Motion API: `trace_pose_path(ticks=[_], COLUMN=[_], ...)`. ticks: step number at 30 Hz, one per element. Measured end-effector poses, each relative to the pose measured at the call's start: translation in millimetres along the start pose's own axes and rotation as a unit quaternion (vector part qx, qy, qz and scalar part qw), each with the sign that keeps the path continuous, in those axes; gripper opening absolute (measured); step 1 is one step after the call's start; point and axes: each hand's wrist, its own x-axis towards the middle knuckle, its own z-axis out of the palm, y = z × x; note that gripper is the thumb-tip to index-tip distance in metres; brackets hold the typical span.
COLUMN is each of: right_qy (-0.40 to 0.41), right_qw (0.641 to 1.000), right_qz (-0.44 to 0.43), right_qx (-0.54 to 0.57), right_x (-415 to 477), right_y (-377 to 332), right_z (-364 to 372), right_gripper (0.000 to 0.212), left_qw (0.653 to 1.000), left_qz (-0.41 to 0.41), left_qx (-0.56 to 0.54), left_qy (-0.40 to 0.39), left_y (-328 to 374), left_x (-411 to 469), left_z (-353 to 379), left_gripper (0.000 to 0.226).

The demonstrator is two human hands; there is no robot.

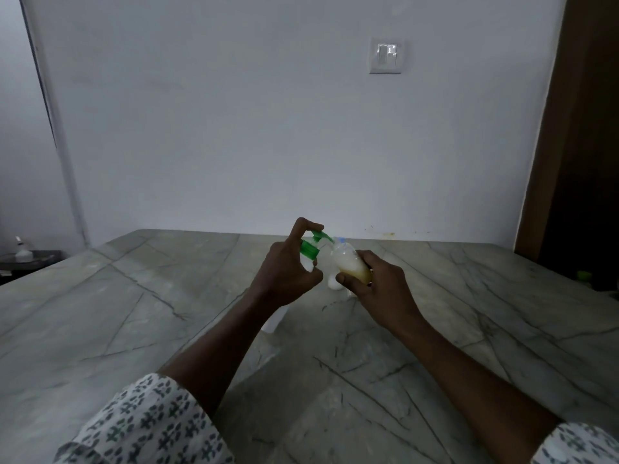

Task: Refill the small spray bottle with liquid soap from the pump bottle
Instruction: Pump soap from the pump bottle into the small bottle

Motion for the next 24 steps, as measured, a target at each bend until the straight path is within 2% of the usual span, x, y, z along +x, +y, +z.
trace_pose_path(ticks=[4,16,24], right_qy=[0.005,-0.016,-0.012], right_qw=[1.0,1.0,1.0], right_qz=[0.004,0.01,0.028], right_qx=[0.002,-0.007,0.004], right_x=[1.0,-0.1,0.3], right_y=[0.6,0.4,1.9], right_z=[-1.6,4.0,4.0], right_gripper=[0.051,0.051,0.048], left_qw=[1.0,1.0,1.0], left_qz=[0.006,0.006,0.008], left_qx=[0.012,0.013,0.015], left_qy=[-0.008,0.011,-0.019], left_y=[1.5,1.0,0.4], left_x=[-0.4,0.0,1.0], left_z=[-0.3,0.2,-1.1], left_gripper=[0.069,0.057,0.071])
